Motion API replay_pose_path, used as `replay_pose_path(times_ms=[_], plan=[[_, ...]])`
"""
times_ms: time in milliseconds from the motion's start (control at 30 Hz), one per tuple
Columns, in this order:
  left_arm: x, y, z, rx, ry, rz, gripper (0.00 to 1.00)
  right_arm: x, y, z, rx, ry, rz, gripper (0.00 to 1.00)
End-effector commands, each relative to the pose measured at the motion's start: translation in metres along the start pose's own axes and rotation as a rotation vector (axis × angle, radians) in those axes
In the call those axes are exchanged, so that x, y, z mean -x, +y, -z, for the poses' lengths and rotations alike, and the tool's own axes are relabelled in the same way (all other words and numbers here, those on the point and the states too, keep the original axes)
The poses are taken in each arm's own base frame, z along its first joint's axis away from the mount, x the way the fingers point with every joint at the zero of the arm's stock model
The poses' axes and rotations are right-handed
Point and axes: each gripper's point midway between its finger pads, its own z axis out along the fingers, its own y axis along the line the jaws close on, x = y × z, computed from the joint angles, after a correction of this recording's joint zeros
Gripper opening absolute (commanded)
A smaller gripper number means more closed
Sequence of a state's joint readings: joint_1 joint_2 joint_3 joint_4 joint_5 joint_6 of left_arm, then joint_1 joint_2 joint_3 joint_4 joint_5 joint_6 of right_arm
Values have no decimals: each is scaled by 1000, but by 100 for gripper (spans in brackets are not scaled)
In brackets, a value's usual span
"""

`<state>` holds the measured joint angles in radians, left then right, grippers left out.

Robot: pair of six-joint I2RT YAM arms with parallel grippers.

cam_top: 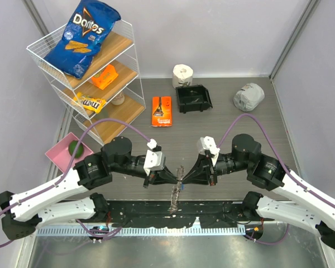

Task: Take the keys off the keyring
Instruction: Remove the key from the keyring.

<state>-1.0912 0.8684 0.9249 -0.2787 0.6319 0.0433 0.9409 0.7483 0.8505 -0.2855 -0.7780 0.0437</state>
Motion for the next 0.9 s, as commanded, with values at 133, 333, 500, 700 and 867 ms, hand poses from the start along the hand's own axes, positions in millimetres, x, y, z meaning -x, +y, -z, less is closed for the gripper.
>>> replay_pose_path(times_ms=[133,333,500,700,867], plan=[[-1,5,-6,-5,36,-31,0,25,1,1,-16,-25,19,5],[-4,7,-4,9,55,-57,0,23,-2,-1,-29,4,-17,5],[-6,4,-2,5,69,-76,0,24,-2,1,-40,2,-17,5],[1,8,7,62,19,-123,0,19,2,5,-34,5,-12,5],[3,13,10,103,10,-122,0,17,5,9,-38,-4,-6,5]])
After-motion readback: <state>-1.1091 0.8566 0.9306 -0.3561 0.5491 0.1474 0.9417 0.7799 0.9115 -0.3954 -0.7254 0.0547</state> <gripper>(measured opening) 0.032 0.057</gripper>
